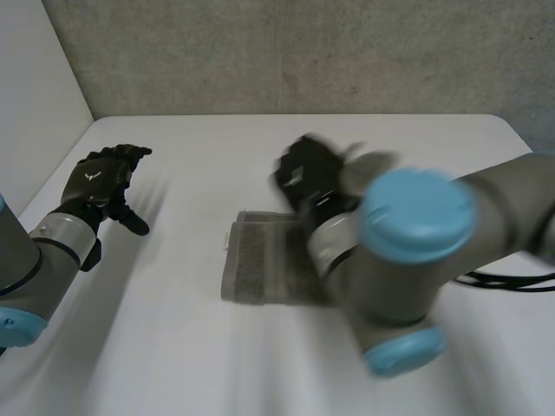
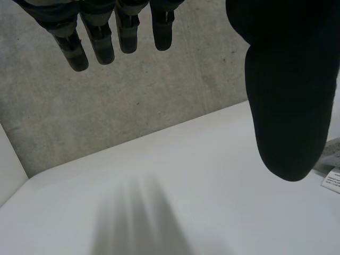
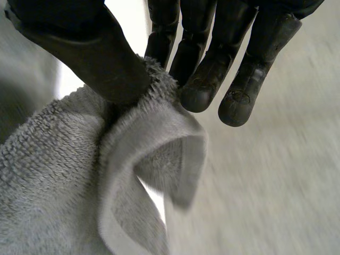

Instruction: Fold the laundry

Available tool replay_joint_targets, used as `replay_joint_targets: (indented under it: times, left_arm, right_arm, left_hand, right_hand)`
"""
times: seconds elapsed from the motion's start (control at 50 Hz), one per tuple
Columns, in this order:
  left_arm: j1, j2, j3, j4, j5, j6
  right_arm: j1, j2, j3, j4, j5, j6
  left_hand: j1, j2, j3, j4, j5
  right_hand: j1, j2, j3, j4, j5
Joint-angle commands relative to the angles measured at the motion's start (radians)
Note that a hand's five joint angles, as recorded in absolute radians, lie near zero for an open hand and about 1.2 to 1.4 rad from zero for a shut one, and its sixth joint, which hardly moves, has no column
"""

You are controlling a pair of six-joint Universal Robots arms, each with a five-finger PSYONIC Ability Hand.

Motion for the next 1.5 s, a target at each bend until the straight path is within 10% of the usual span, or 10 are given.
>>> replay_joint_targets:
  times: [0.02, 0.14, 0.26, 0.54, 0.82, 1.14, 1.5]
  left_arm:
    - [-0.001, -0.001, -0.009, 0.012, 0.0, 0.006]
    - [-0.002, -0.006, -0.019, 0.022, 0.002, 0.01]
    - [-0.004, -0.009, -0.021, 0.025, 0.002, 0.01]
    - [-0.017, -0.009, -0.039, 0.051, 0.002, 0.012]
    - [-0.098, -0.007, -0.046, 0.049, 0.008, 0.007]
    - [-0.408, -0.136, 0.115, 0.038, -0.008, 0.007]
    - [-0.465, -0.276, 0.237, -0.017, -0.023, 0.007]
  right_arm:
    - [0.141, 0.17, -0.073, 0.004, -0.045, 0.001]
    - [0.164, 0.256, -0.084, 0.02, -0.043, 0.01]
    - [0.151, 0.157, -0.035, 0.024, -0.04, 0.08]
    - [-0.174, -0.212, 0.307, 0.049, -0.127, 0.627]
    - [-0.474, -0.22, 0.569, 0.057, -0.333, 0.625]
    - [-0.489, -0.252, 0.654, -0.086, -0.338, 0.647]
    - [-0.486, -0.235, 0.666, -0.109, -0.339, 0.636]
  left_hand:
    - [-0.003, 0.007, 0.006, 0.009, -0.033]
    - [-0.003, 0.007, 0.006, 0.009, -0.033]
    - [-0.003, 0.007, 0.006, 0.009, -0.033]
    - [-0.003, 0.007, 0.006, 0.009, -0.033]
    - [-0.003, 0.007, 0.006, 0.009, -0.033]
    - [0.007, 0.017, 0.016, 0.018, -0.024]
    - [0.024, 0.034, 0.034, 0.036, -0.006]
  right_hand:
    - [0.069, 0.063, 0.052, 0.055, 0.063]
    - [0.069, 0.063, 0.052, 0.055, 0.063]
    - [-1.153, -1.159, -1.17, -1.167, -1.159]
    - [-1.153, -1.159, -1.17, -1.167, -1.159]
    - [-1.153, -1.159, -1.17, -1.167, -1.159]
    - [-1.153, -1.159, -1.17, -1.167, -1.159]
    - [-1.037, -1.043, -1.054, -1.051, -1.043]
